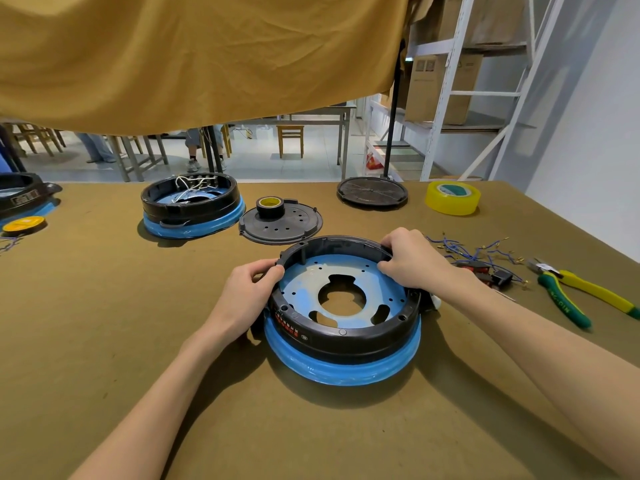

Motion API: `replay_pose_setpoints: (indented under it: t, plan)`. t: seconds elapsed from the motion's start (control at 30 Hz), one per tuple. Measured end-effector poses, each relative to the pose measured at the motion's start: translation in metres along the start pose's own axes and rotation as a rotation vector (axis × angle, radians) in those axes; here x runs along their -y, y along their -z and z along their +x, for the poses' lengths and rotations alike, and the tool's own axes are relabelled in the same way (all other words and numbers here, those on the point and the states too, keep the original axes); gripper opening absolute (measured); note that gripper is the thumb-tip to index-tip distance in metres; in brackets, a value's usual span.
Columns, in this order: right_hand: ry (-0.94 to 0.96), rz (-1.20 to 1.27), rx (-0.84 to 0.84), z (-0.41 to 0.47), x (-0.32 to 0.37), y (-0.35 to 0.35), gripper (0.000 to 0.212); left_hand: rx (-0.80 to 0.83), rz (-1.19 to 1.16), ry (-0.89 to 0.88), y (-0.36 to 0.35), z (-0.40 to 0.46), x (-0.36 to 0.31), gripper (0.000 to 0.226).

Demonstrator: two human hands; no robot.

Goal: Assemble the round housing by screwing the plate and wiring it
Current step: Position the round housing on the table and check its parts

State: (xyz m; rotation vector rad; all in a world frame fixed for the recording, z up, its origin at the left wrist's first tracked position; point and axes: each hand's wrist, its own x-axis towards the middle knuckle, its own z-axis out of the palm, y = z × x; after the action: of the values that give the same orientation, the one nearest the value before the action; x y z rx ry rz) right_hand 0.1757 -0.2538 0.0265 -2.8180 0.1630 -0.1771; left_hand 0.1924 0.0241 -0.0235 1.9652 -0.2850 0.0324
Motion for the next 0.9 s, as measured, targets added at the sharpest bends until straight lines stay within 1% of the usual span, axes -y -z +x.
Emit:
replay_pose_setpoints:
  t: [0.23,0.4,0.47,0.57,0.67,0.77,0.9]
  plan:
    - [0.024,-0.022,-0.015,0.002,0.003,0.000,0.025,-0.019,0.029,-0.005,0.003,-0.001,0.001,0.043]
    - [0.022,0.000,0.013,0.003,0.001,0.000,0.025,-0.005,0.002,0.011,0.001,-0.002,-0.001,0.041]
    - [0.033,0.014,0.052,0.004,-0.001,0.004,0.023,0.003,0.003,0.019,0.000,-0.003,-0.001,0.042]
    - [0.060,0.053,0.183,0.005,-0.008,0.016,0.019,0.011,-0.007,0.025,-0.001,-0.005,-0.002,0.044]
    - [0.065,0.080,0.258,0.005,-0.011,0.023,0.026,0.018,-0.011,0.038,-0.001,-0.005,-0.003,0.047]
    - [0.067,0.079,0.259,0.004,-0.010,0.023,0.035,0.012,-0.021,0.042,-0.001,-0.005,-0.004,0.043]
    - [0.070,0.101,0.250,0.005,-0.011,0.025,0.037,-0.001,-0.025,0.040,-0.002,-0.007,-0.005,0.045]
